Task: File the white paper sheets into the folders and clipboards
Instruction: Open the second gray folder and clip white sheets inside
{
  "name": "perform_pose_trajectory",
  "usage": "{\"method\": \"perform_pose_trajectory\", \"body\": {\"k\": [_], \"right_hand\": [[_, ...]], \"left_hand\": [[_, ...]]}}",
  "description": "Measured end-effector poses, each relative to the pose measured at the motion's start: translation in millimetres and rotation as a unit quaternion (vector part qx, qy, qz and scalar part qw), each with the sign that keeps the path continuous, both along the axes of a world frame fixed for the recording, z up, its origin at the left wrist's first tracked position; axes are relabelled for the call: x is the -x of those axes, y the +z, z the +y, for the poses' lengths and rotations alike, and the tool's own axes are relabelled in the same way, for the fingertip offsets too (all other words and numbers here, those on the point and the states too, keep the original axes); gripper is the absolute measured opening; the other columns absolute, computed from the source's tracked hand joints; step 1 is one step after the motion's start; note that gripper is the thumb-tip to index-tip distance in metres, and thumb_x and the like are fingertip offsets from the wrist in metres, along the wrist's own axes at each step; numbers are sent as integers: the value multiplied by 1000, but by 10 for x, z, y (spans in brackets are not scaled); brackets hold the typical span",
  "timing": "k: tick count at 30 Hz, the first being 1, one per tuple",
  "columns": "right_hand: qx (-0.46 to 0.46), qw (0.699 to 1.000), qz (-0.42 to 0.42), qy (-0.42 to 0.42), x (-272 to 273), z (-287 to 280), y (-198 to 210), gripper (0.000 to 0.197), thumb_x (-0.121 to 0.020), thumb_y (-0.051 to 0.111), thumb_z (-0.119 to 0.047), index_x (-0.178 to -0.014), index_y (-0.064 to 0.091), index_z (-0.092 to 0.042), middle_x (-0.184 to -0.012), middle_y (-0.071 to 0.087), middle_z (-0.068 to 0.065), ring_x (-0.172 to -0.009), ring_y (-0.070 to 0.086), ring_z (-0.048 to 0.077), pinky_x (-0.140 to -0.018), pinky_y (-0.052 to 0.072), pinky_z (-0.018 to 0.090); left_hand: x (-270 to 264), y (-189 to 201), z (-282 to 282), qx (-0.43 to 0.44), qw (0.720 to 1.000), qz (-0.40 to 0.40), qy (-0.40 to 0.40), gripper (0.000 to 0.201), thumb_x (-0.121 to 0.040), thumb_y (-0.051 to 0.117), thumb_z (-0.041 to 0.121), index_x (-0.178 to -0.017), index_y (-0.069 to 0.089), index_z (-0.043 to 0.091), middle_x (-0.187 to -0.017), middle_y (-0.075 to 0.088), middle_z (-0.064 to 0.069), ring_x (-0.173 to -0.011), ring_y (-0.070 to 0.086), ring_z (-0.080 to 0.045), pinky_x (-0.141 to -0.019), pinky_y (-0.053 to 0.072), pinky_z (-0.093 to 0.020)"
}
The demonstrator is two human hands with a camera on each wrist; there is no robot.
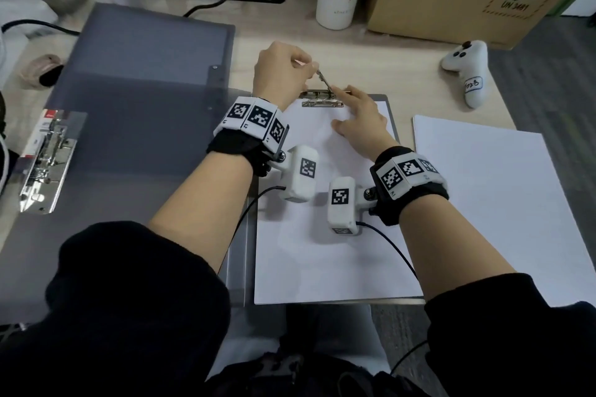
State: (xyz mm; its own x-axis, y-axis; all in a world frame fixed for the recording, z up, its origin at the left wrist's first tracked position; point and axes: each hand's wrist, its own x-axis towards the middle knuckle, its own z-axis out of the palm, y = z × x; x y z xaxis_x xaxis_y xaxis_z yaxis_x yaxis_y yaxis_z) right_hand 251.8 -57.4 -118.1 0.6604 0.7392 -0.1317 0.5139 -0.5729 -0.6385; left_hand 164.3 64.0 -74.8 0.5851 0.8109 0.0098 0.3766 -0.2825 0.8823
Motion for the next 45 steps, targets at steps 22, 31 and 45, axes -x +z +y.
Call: {"method": "perform_pose_trajectory", "body": {"k": [22, 31, 45], "right_hand": [[36, 999, 1, 10, -22, 27, 15, 60, -91, 50, -15, -143, 35, -40, -158, 17, -5, -147, 7, 18, -116, 9, 42], [45, 999, -8, 14, 16, 29, 26, 59, -92, 50, -17, -144, 33, -40, -159, 14, -3, -148, 4, 18, -116, 7, 40], [14, 990, 141, 25, 350, -406, 197, 73, -91, 55, -10, -152, 15, -20, -161, -4, 2, -149, -8, 16, -121, 12, 42]], "left_hand": [[-47, -348, 163, -34, 988, 138, 68, 30, -78, 51, 5, -53, 48, 21, -83, 63, 2, -84, 58, -24, -71, 43, -26], [-19, -323, 192, -36, 983, 176, 34, 31, -81, 55, 5, -54, 49, 20, -84, 63, 1, -83, 54, -23, -71, 40, -25], [253, -171, -314, 19, 972, 223, -68, 62, -93, 50, 29, -145, 22, 9, -151, 20, -15, -142, 18, -30, -114, 22, -37]]}}
